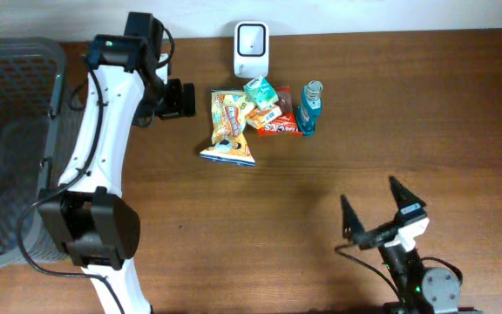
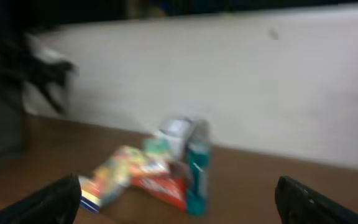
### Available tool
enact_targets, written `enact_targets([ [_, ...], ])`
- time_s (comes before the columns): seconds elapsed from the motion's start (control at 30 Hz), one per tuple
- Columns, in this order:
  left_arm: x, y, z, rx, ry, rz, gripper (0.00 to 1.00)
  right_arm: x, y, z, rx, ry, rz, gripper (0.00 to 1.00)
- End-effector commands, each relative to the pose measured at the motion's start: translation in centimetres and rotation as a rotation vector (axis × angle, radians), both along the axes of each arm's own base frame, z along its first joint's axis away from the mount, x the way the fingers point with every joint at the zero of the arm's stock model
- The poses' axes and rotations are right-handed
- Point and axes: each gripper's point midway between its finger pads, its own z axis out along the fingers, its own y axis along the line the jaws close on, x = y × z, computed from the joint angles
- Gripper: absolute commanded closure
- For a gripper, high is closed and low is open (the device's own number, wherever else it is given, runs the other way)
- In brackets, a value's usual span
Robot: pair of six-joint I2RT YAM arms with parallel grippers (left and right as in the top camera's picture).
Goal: Scan the item barcode
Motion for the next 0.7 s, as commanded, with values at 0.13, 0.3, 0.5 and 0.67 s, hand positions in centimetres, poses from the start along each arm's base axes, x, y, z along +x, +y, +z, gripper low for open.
enact_targets([
  [0.13,0.3,-1.5,-2.0,-0.08,0.01,-0.016,0.01,-4.0,3.5,6.8,-0.033,-0.176,0.244,0.02],
  [0.3,1.7,-1.7,-1.6,-0.087,-0.05,-0.019,0.01,-1.6,2.5,8.9,-0.054,0.105,0.161,0.02],
  [0.5,2.2,-1.7,-1.5,-0.089,-0.071,-0.02,0.01,-0.1,8.6,10.6,-0.048,0.266,0.651,0.02],
  [0.67,2.2,-1.7,-1.5,-0.089,-0.071,-0.02,0.01,2.1,11.3,11.2,0.1,0.337,0.919,0.02],
])
